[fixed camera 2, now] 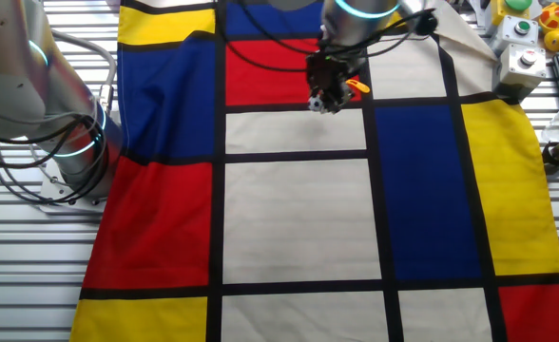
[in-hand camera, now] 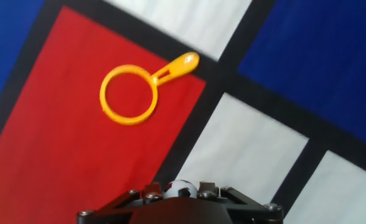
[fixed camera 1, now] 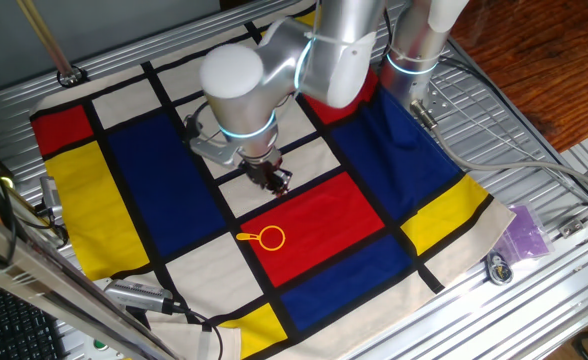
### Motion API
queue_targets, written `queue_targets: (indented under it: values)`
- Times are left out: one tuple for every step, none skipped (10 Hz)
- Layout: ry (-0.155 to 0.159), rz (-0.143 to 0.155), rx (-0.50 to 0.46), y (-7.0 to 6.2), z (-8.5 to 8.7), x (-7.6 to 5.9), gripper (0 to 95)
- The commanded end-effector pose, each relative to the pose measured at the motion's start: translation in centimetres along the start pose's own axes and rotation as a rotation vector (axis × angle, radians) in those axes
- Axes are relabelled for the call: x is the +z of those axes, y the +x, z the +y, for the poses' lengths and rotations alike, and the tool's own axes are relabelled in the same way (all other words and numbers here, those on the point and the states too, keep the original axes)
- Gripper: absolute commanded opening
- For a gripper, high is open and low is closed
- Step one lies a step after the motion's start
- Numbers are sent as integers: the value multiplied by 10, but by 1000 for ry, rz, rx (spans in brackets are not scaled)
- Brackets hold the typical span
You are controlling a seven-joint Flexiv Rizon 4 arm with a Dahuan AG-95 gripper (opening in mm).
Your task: Remove the bubble ring from the ball
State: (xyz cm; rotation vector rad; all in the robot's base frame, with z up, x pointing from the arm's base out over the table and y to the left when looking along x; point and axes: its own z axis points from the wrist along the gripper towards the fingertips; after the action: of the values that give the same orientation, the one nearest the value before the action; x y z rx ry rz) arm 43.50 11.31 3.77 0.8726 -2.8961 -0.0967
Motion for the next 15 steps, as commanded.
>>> queue_targets:
  values:
    - [5, -9, -17, 3, 2, 5, 0]
    - [6, -10, -18, 4, 3, 7, 190]
    - [6, -11, -16, 5, 3, 9, 190]
    - [7, -16, -18, 5, 3, 10, 190]
    - [7, -16, -19, 5, 3, 11, 190]
    - [8, -16, -19, 5, 3, 11, 190]
    - [8, -17, -21, 5, 3, 12, 380]
    - [9, -17, -21, 4, 3, 13, 380]
    - [9, -17, -20, 4, 3, 14, 380]
    - [10, -19, -12, 2, 3, 13, 380]
    - [10, -17, -7, 0, 3, 11, 380]
    - [10, -17, 7, -3, 3, 3, 380]
    - [10, -21, 19, -6, 4, -7, 380]
    - [12, -21, 34, -9, 5, -12, 380]
    - [13, -23, 104, -17, 13, -23, 190]
